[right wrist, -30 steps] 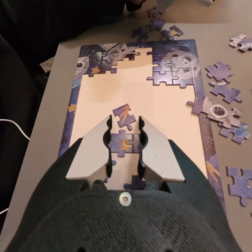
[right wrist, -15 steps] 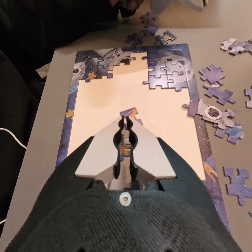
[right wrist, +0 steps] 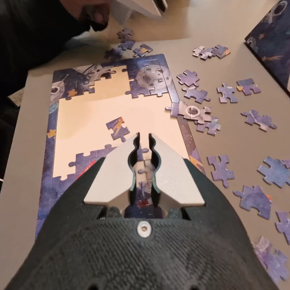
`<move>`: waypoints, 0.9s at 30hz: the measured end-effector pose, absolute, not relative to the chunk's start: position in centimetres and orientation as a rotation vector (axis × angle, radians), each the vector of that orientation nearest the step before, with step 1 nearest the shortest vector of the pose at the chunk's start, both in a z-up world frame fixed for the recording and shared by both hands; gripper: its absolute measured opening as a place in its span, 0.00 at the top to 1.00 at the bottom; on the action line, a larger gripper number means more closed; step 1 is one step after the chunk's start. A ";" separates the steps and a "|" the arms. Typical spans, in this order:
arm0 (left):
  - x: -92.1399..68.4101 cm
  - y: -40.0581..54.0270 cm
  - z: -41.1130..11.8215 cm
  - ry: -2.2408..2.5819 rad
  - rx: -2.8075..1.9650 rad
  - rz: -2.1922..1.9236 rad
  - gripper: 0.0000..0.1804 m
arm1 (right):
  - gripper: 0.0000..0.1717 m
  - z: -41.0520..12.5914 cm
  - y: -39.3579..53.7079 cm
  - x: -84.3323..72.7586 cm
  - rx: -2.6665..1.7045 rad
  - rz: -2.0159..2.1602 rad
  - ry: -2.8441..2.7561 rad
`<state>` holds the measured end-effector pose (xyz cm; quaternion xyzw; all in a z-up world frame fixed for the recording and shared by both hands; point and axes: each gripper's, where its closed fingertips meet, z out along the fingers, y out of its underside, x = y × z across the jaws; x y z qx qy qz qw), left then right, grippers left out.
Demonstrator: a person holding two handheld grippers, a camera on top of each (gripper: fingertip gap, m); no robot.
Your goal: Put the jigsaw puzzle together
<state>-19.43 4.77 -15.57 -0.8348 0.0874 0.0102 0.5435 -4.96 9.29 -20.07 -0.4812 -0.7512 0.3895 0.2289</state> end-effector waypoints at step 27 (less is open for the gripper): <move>-6.6 4.1 -22.7 0.773 -2.372 -0.196 0.83 | 0.97 -15.8 18.1 -3.8 -1.455 1.037 -1.633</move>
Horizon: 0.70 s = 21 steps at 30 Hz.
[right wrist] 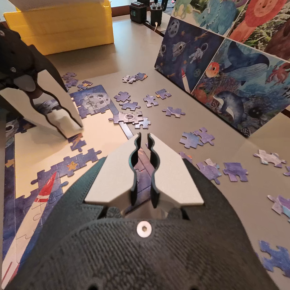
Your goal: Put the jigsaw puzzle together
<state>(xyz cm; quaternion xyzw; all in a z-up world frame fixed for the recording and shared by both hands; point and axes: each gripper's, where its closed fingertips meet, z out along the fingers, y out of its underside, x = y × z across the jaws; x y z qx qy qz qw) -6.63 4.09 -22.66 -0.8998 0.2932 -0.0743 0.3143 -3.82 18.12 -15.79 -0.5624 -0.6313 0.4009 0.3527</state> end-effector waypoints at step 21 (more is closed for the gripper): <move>-6.5 5.1 -22.6 0.696 -2.358 -0.211 0.77 | 0.96 -15.8 17.7 -4.0 -1.445 1.040 -1.648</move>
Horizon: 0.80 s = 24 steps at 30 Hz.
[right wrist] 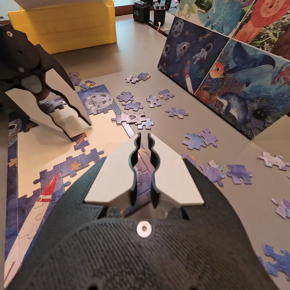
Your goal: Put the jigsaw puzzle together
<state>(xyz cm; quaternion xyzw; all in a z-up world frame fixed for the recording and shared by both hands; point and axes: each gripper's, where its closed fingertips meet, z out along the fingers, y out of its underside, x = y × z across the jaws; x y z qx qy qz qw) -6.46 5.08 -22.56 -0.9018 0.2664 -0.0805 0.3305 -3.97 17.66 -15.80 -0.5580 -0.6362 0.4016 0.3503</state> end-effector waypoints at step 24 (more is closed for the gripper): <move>-9.3 6.1 -22.6 0.465 -2.417 -0.132 0.93 | 0.96 -15.3 17.5 -4.0 -1.430 1.029 -1.641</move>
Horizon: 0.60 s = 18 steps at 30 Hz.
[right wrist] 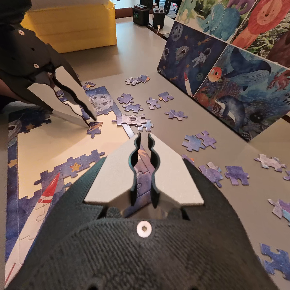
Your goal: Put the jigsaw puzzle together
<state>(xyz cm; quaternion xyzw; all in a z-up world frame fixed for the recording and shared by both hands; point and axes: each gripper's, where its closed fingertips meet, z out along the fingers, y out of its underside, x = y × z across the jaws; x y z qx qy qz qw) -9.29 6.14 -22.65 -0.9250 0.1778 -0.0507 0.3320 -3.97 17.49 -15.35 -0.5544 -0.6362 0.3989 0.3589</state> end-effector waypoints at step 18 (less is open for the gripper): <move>-9.1 7.3 -21.8 0.152 -2.438 -0.154 0.73 | 0.96 -14.4 17.6 -3.7 -1.413 1.041 -1.610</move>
